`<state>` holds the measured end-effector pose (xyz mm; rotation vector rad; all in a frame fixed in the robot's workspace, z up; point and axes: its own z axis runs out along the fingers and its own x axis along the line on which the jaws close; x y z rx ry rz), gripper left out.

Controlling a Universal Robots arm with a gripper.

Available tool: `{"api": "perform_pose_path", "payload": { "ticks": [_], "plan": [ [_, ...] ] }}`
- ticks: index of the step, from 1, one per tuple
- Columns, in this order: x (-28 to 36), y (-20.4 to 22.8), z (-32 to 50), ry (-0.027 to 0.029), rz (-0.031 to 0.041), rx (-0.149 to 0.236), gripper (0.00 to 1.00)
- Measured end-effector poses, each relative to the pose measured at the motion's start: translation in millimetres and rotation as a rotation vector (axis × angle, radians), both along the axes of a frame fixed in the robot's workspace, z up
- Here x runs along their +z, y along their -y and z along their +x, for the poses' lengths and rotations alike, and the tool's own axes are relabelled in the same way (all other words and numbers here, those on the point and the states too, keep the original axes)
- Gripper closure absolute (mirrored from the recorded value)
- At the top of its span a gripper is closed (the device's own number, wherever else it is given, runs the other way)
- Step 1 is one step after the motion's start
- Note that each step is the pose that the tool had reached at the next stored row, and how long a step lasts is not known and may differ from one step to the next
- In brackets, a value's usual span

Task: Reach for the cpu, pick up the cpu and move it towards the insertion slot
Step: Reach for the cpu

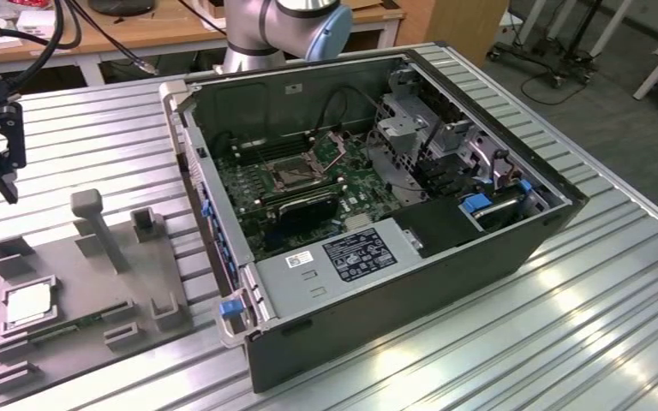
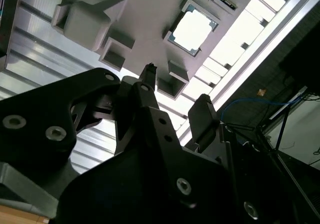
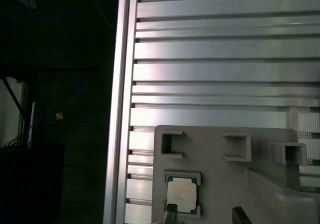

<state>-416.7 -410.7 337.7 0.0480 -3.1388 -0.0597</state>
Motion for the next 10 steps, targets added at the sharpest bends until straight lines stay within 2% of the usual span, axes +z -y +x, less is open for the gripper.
{"api": "perform_pose_path", "payload": {
  "ticks": [10],
  "plan": [
    [0.1,0.0,-0.1,0.0002,-0.0001,0.0,0.47]
  ]
}}
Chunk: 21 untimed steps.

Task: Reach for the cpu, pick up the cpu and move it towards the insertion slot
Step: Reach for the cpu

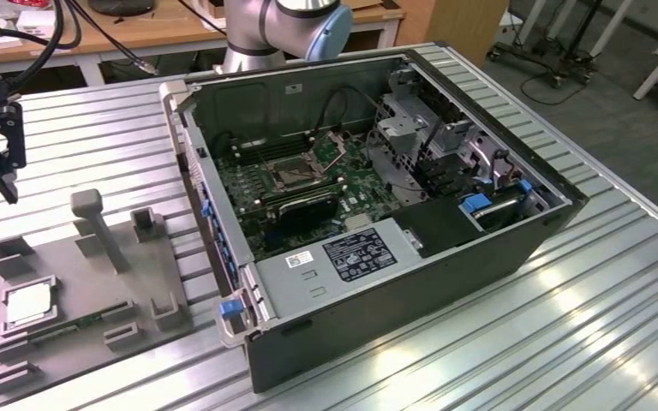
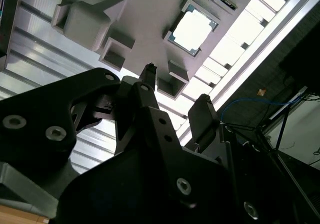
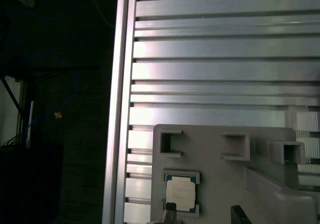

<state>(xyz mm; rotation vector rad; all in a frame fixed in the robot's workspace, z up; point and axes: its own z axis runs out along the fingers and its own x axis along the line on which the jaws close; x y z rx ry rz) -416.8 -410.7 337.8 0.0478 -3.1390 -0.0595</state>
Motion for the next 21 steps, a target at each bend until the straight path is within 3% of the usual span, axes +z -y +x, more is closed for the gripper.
{"api": "perform_pose_path", "payload": {
  "ticks": [7,8,12,15,16,21],
  "plan": [
    [-0.3,0.0,0.0,0.0,-0.0001,0.0,0.45],
    [-0.5,0.0,0.0,0.0001,0.0,0.0,0.39],
    [-1.9,0.0,0.0,0.0003,0.0002,0.0,0.39],
    [-3.8,0.0,0.0,0.0002,0.0001,0.0,0.38],
    [-4.6,0.0,0.0,0.0003,0.0001,0.0,0.32],
    [-10.7,0.0,0.0,0.0001,0.0001,0.0,0.32]
  ]
}}
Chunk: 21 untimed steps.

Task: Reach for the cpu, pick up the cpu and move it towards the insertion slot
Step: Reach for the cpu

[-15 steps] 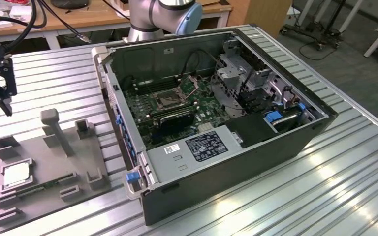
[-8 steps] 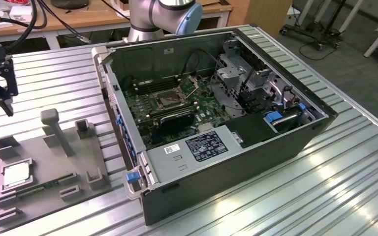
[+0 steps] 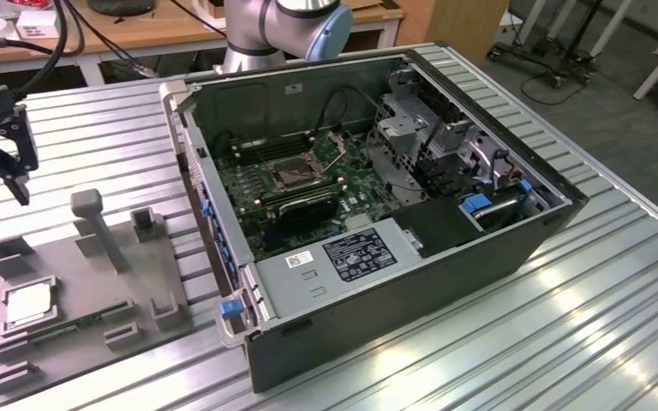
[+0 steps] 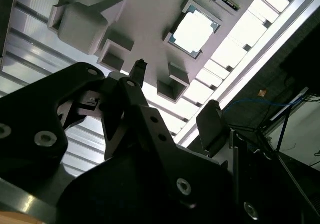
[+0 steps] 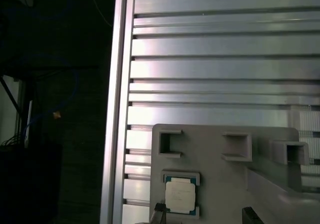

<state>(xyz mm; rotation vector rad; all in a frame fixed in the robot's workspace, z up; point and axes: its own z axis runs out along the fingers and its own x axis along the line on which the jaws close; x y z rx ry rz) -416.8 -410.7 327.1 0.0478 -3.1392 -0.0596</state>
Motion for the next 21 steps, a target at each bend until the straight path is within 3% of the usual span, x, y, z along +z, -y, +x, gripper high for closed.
{"api": "perform_pose_path", "payload": {
  "ticks": [16,19,21],
  "plan": [
    [-26.5,0.4,-0.1,0.0001,0.0,0.0,0.32],
    [-30.7,0.5,-1.3,0.0062,0.0,0.0,0.32],
    [-32.1,0.6,-1.5,0.0066,0.0,0.0,0.32]
  ]
}}
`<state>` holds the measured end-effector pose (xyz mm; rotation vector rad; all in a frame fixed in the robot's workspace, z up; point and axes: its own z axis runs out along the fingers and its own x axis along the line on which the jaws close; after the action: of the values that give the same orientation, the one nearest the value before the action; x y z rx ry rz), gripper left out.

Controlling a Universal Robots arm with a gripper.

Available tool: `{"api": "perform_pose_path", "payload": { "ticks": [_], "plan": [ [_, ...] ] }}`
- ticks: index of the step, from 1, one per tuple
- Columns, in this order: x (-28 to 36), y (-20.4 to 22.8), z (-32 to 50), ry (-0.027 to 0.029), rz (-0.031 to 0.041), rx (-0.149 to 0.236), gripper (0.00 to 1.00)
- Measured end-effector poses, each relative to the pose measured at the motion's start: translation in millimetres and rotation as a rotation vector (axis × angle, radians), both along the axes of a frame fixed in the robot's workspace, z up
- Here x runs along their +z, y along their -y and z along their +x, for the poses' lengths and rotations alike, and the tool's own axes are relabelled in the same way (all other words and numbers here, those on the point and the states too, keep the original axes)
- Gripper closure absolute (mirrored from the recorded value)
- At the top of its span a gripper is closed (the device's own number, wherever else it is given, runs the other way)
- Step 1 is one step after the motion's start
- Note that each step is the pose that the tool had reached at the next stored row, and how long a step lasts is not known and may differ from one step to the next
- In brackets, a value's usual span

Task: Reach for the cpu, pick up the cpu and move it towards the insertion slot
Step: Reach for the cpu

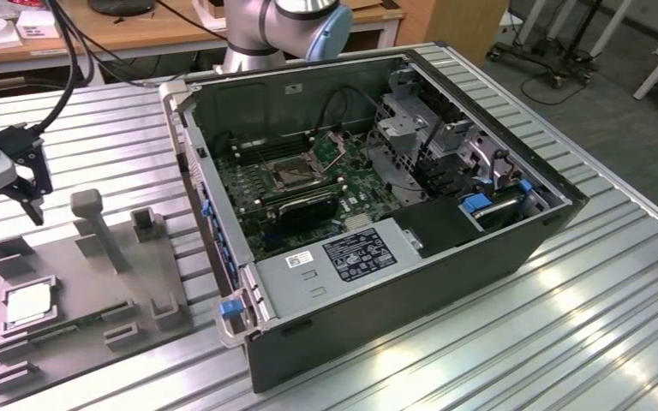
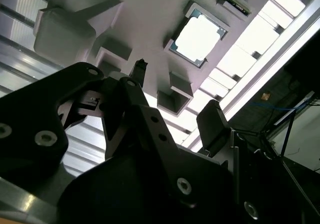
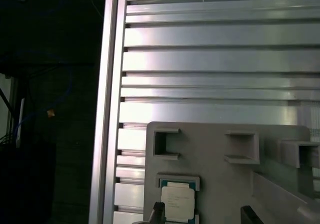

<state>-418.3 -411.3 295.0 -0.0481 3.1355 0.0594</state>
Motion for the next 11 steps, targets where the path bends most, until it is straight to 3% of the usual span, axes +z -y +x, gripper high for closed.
{"api": "perform_pose_path", "payload": {
  "ticks": [11],
  "plan": [
    [-11.0,4.8,-11.1,0.0004,-0.0004,0.006,0.32]
  ]
}}
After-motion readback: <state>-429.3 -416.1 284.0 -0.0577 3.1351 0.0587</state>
